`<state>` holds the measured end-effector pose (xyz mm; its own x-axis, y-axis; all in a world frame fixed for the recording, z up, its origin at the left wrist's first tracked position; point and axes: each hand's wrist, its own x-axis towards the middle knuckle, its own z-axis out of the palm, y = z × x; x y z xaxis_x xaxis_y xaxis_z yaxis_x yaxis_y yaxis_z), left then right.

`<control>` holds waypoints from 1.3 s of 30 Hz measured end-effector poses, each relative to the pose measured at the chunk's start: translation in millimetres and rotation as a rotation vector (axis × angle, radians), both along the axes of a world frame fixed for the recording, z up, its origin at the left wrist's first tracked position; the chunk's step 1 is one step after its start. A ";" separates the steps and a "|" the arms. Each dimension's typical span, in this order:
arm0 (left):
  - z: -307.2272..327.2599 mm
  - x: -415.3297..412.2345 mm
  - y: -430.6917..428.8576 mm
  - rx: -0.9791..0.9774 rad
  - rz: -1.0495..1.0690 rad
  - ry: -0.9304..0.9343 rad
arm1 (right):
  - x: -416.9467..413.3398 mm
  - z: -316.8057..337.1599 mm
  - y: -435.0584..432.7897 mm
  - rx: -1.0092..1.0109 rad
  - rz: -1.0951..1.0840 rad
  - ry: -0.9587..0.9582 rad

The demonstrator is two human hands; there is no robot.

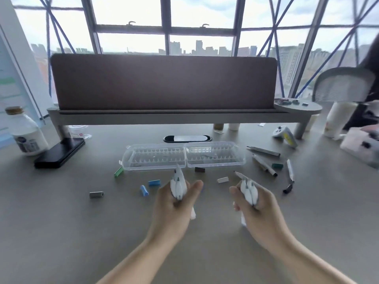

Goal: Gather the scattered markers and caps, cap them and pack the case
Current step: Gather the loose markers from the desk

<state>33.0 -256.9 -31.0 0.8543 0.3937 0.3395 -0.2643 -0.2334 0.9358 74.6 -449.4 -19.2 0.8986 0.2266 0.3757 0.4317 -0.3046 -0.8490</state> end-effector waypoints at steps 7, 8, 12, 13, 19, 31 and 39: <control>-9.5 -5.1 -37.8 0.176 -0.149 0.057 | -21.8 -11.4 -25.1 -0.041 0.054 0.024; -7.8 -4.7 -37.8 0.181 -0.173 0.096 | -21.7 -10.1 -28.4 -0.042 0.039 0.033; 6.9 7.6 -50.3 0.211 -0.183 0.258 | 4.3 3.5 -48.4 0.054 -0.079 0.091; 11.3 16.5 -55.6 0.225 -0.158 0.312 | 20.3 6.5 -57.3 0.037 -0.125 0.107; 57.9 88.3 -91.0 0.525 -0.077 0.502 | 109.5 40.7 -109.4 -0.275 -0.277 0.177; 46.7 174.3 -131.4 0.733 -0.100 0.791 | 217.3 53.7 -87.6 -0.840 -0.294 0.140; 42.5 184.3 -127.6 0.287 -0.161 0.766 | 241.9 32.8 -70.1 -0.910 -0.199 0.173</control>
<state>217.3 -384.5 11.4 0.9281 0.2337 -0.2899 0.3706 -0.5039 0.7802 316.5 -519.5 13.6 0.9790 0.2035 -0.0117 0.1910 -0.9357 -0.2967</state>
